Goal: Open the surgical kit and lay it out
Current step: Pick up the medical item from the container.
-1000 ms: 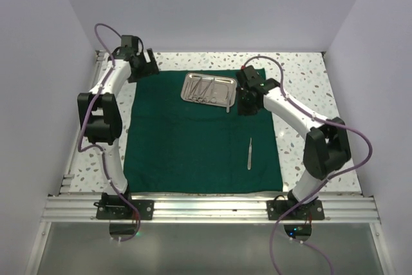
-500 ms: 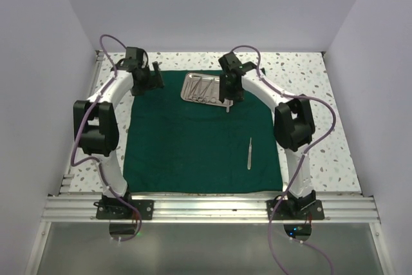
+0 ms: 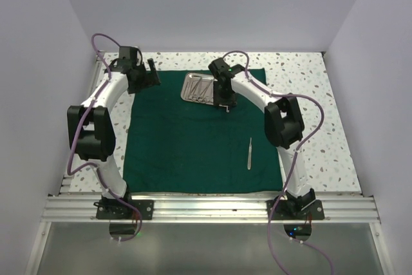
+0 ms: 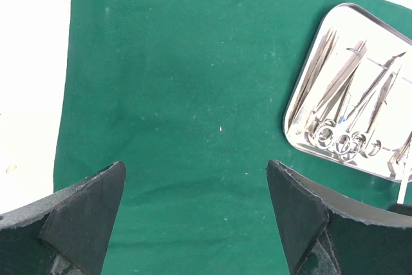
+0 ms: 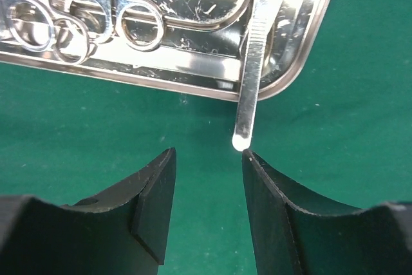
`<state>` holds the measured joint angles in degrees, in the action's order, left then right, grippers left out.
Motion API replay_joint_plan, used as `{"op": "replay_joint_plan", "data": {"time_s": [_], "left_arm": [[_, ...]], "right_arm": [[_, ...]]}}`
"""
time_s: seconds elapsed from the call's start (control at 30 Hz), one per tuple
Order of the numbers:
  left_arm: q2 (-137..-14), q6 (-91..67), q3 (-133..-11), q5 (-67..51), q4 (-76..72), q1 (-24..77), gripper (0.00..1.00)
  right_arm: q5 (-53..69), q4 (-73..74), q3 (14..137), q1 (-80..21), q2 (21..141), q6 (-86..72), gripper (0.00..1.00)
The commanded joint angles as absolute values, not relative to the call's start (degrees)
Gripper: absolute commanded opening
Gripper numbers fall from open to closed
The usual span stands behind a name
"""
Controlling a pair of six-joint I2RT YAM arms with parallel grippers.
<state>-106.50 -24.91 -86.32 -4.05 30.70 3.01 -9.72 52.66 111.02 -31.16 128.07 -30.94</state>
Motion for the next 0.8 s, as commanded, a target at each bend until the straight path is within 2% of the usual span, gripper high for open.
{"op": "replay_joint_plan", "data": {"time_s": [0.0,0.77], "left_arm": [[-103.54,-25.49,-85.61,-5.19,28.04,2.55,0.95],[-104.24,-25.22,-85.96,-4.75,28.56,2.46,0.95]], "right_arm": [[-13.26,55.02,114.08,-31.29,129.9,-32.08,0.49],[-15.82,55.37,117.51,-31.2,134.73,-30.5,0.47]]}}
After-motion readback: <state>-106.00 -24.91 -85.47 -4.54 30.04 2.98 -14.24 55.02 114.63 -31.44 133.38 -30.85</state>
